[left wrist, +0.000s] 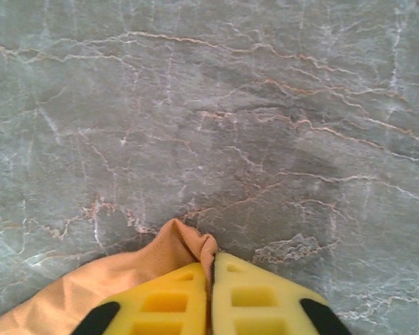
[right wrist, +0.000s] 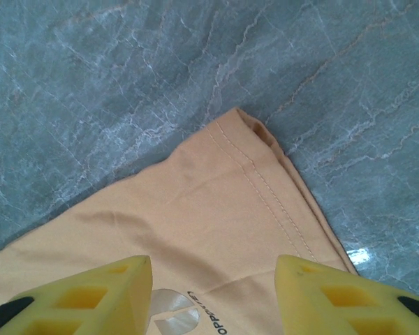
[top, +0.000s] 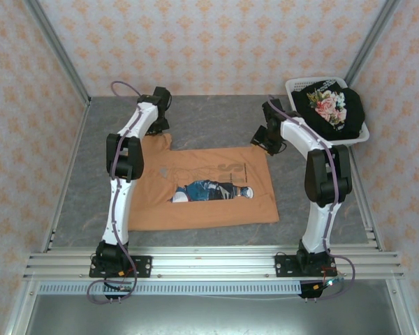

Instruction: Fold and stack the t-shirts

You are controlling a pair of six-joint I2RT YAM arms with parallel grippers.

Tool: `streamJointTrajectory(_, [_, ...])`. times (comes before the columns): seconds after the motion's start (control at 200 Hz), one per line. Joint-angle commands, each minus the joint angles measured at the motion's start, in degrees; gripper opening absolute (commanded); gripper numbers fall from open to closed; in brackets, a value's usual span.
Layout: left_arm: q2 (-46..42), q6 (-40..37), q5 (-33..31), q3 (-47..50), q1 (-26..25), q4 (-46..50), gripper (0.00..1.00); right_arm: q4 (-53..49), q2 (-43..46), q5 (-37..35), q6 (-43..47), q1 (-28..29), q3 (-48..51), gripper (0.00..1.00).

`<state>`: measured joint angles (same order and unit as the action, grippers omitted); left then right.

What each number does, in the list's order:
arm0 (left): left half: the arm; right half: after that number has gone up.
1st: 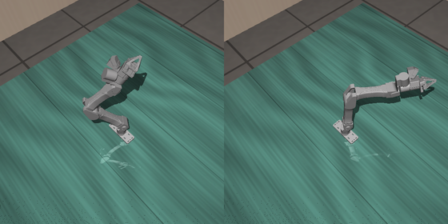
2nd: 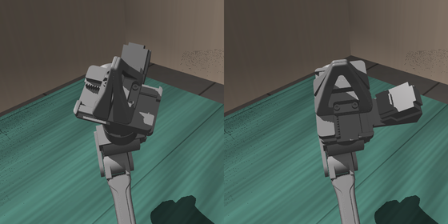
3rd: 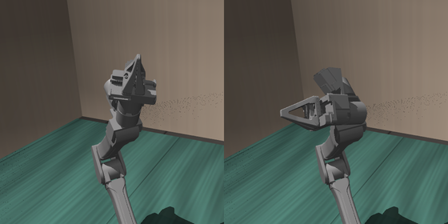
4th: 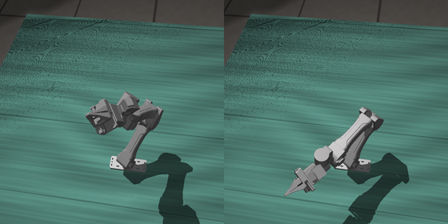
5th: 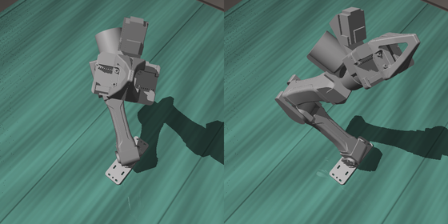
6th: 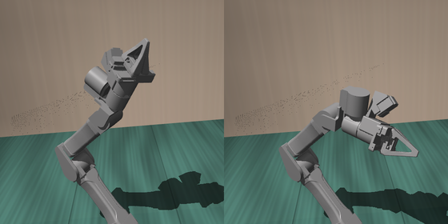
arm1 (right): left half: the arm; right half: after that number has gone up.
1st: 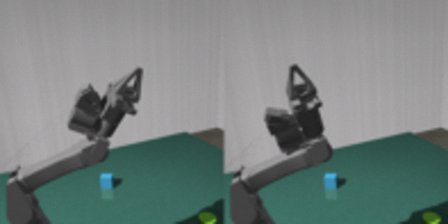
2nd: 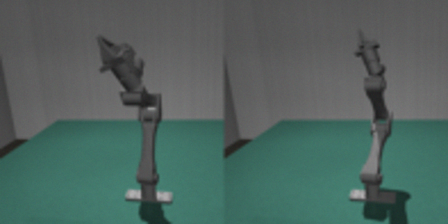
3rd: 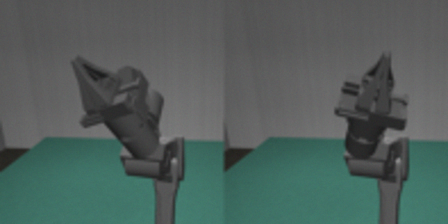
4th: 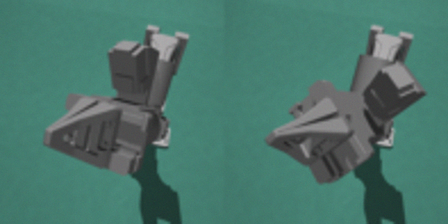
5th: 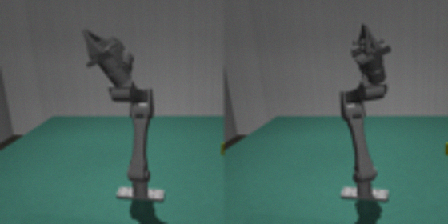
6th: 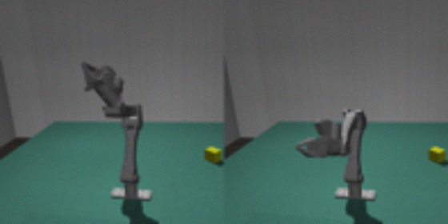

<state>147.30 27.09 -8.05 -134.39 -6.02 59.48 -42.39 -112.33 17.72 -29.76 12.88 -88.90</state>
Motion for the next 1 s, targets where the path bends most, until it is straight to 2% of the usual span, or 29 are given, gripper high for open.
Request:
streamJointTrajectory(0.0, [-2.38, 1.17, -2.84, -2.37, 0.34, 3.3, 0.04, 0.22, -1.79, -2.06, -0.16, -0.72, -3.06, 0.5])
streamJointTrajectory(0.155, [-4.27, 3.14, -1.42, -2.09, 0.82, 3.01, 0.01, 0.25, -4.43, -2.35, -0.37, -0.93, -5.68, 0.49])
streamJointTrajectory(0.455, [-7.23, 6.21, 0.32, -1.84, 1.36, 1.98, 0.0, 0.07, -9.28, -3.01, -2.12, -1.11, -9.6, 0.51])
streamJointTrajectory(0.726, [-10.26, 8.47, 1.59, 0.9, 1.7, 1.5, 0.0, -4.09, -15.21, -8.4, -1.72, -1.55, -14.96, 0.53])
streamJointTrajectory(0.991, [-11.95, 9.56, 3.39, 3.93, 2.06, 1.01, 0.0, -4.33, -18.53, -7.24, -1.61, -1.92, -17.14, 0.37])
